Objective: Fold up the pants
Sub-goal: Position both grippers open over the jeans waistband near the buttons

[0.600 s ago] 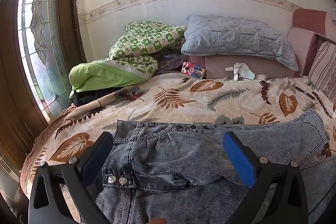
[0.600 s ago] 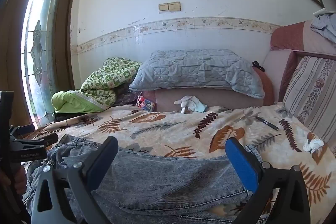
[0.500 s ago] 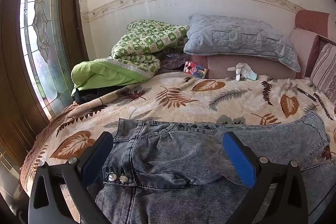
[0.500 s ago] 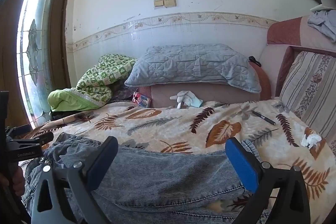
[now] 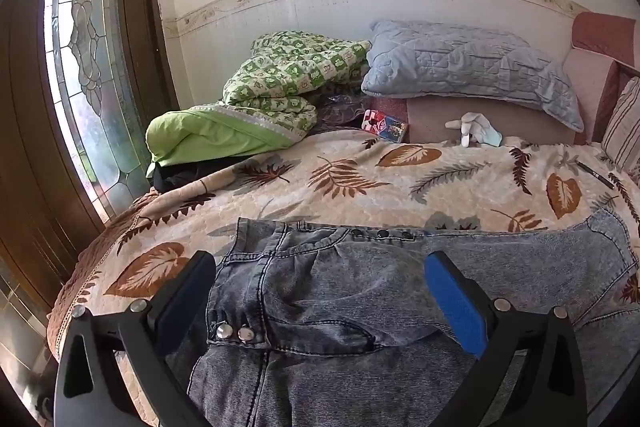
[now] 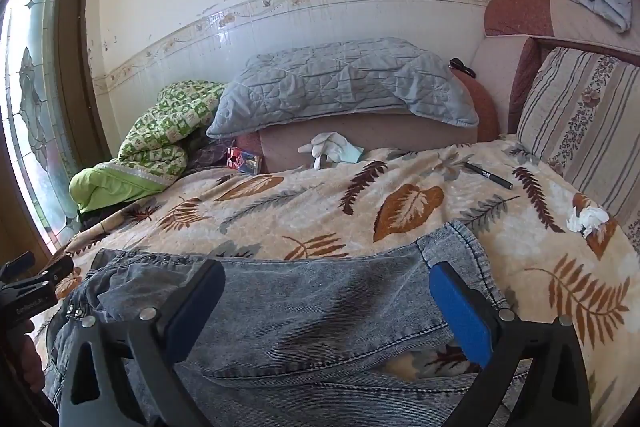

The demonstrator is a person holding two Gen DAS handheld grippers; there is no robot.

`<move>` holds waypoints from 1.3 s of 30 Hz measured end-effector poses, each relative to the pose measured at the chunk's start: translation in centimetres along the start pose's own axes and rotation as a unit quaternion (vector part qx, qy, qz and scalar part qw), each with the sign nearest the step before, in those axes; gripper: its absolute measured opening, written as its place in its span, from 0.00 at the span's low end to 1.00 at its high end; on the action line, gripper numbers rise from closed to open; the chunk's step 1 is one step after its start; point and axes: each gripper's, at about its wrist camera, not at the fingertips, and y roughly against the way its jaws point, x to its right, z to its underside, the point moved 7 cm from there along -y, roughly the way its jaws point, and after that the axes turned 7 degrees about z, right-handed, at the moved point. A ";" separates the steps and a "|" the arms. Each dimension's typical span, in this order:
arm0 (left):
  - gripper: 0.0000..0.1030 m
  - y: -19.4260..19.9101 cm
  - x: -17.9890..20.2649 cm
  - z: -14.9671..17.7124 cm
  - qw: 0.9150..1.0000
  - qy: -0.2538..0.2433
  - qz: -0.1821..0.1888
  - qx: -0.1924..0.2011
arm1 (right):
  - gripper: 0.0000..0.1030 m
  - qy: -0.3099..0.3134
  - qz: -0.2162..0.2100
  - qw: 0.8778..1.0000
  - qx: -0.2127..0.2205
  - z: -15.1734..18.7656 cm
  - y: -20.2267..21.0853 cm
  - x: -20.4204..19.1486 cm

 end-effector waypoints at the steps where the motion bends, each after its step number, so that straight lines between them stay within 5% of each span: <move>1: 1.00 0.0 0.0 0.2 1.000 0.000 0.002 -0.001 | 1.00 0.003 -0.001 1.000 -0.003 0.2 -0.1 -0.2; 13: 1.00 -0.2 0.2 0.8 1.000 -0.001 0.001 -0.008 | 1.00 0.040 -0.015 0.999 -0.003 1.4 0.4 -3.1; 39: 1.00 -0.1 0.1 1.1 1.000 -0.004 0.001 -0.012 | 1.00 0.038 -0.014 0.999 -0.013 1.5 0.1 -2.9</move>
